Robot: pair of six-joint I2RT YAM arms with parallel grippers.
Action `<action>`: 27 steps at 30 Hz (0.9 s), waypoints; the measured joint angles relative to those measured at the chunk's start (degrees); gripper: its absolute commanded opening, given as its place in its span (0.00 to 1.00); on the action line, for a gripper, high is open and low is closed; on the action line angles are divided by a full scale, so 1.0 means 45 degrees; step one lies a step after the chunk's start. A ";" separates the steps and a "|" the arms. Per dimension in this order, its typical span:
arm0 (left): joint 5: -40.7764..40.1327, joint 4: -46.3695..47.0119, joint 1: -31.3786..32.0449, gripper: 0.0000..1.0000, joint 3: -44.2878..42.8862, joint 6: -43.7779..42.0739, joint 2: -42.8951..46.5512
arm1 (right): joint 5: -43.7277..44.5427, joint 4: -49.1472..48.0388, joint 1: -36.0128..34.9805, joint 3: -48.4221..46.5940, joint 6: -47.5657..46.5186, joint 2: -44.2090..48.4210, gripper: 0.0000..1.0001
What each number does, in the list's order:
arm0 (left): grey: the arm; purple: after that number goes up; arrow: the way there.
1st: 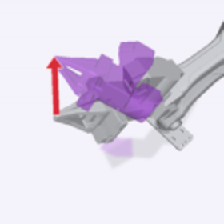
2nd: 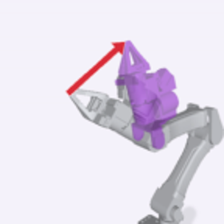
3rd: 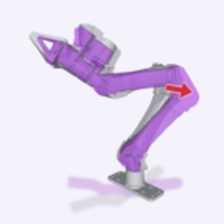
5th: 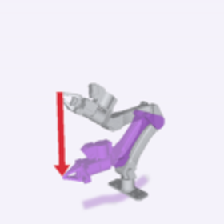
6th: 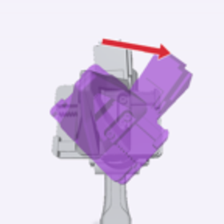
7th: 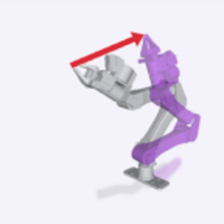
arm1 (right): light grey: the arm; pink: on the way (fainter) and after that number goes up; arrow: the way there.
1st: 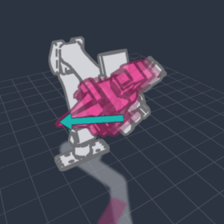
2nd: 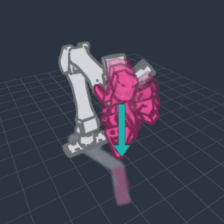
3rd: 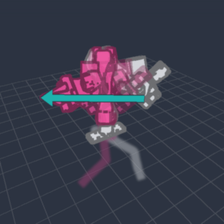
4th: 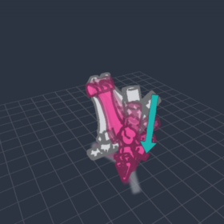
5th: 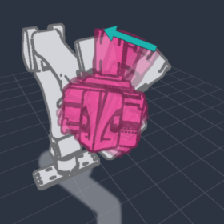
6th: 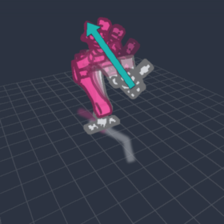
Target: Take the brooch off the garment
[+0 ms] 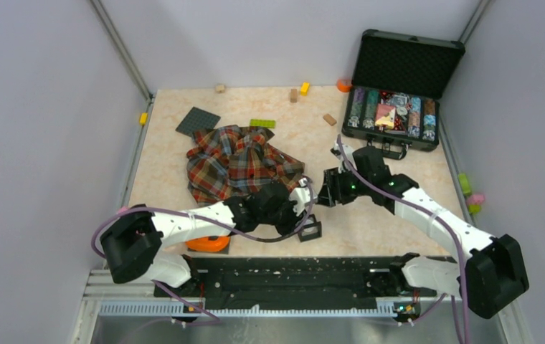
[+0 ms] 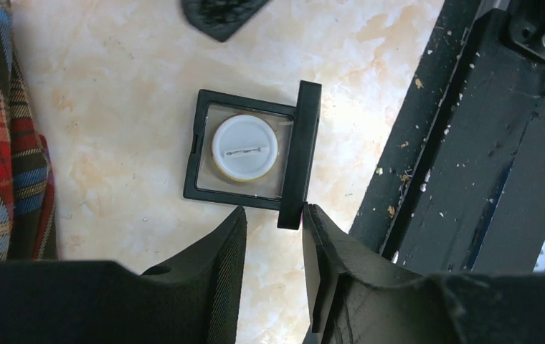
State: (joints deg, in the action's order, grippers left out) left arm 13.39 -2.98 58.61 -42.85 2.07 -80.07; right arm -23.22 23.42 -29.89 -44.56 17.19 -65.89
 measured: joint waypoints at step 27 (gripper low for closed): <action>-0.0539 -0.0121 -0.1360 0.38 -0.1161 0.2113 -0.2380 | -0.0058 -0.0413 -0.0272 0.1588 0.0753 0.1039 0.64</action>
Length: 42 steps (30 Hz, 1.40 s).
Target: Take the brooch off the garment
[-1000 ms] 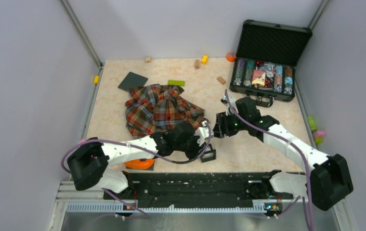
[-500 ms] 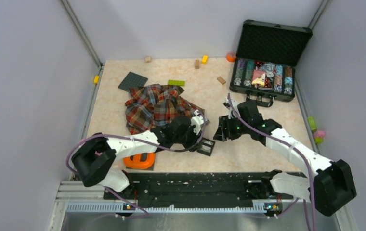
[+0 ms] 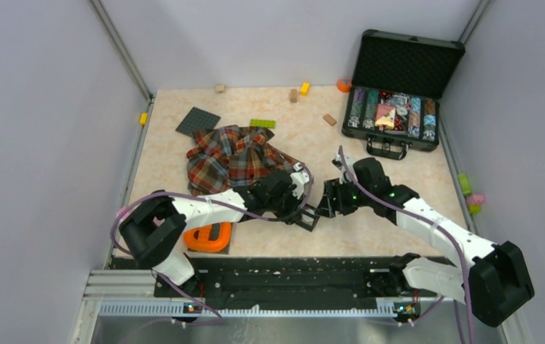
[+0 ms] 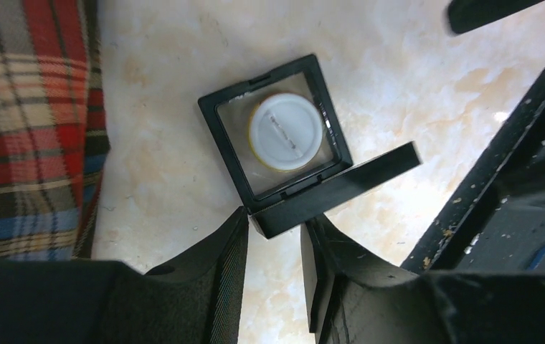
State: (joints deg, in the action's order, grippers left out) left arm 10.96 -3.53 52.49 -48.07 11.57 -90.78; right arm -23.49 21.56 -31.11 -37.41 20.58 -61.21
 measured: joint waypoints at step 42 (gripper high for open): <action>-0.0369 0.0899 -0.0777 0.32 -0.0112 0.0792 0.0981 | 0.0748 -0.1564 0.0199 -0.0044 0.0466 -0.2958 0.37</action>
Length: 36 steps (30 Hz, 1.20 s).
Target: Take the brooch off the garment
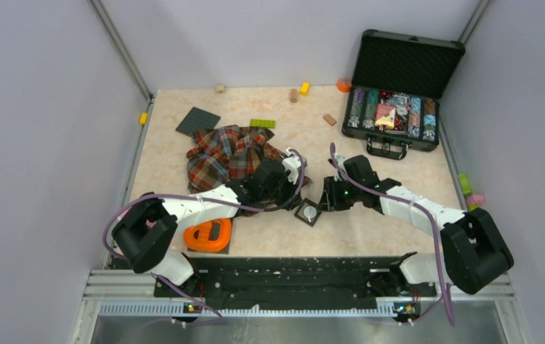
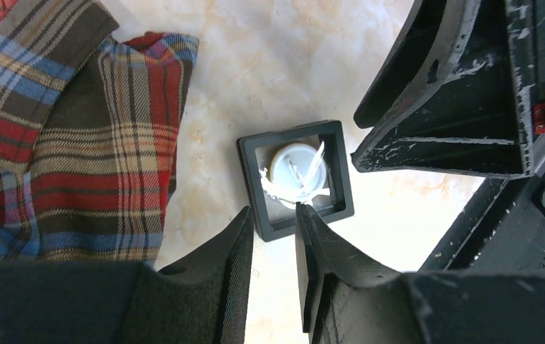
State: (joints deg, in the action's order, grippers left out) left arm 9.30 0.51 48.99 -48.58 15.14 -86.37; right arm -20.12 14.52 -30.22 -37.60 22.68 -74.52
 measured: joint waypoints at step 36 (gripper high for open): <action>-0.9326 0.7004 -0.8485 0.84 0.7329 -0.2234 0.5629 | 0.8859 -1.3571 0.4779 0.6436 -0.5513 0.2084 0.94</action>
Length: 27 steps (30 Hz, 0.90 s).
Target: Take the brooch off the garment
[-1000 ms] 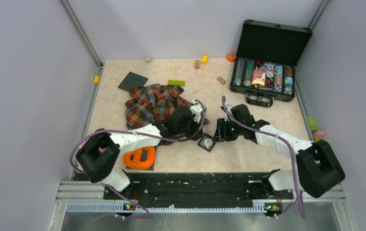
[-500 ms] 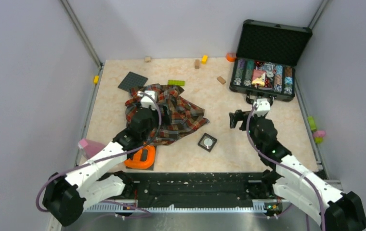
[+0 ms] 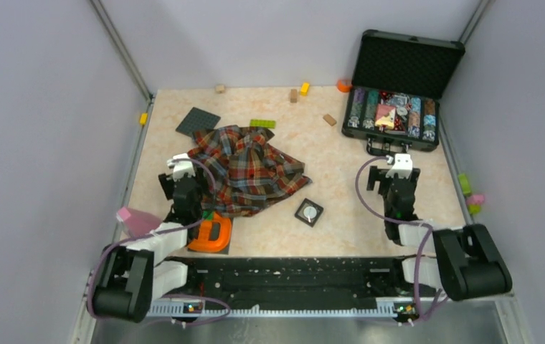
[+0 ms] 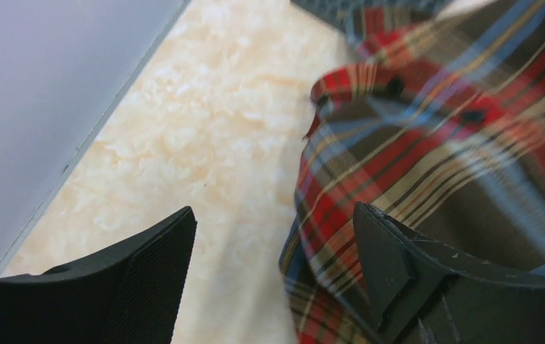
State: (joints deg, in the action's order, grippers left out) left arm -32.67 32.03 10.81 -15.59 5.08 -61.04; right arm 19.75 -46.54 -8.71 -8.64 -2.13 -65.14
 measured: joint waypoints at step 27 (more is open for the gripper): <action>0.4415 0.6159 -0.2263 0.98 0.0058 -0.0733 -0.5251 | 0.0078 -0.5377 0.0228 0.0155 0.0160 -0.4192 0.99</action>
State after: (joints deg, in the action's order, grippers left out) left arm -12.80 59.75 0.62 -15.33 1.78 -84.66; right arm 20.10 -70.74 -7.68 -7.94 -1.41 -84.01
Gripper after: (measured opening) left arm 0.983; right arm 0.985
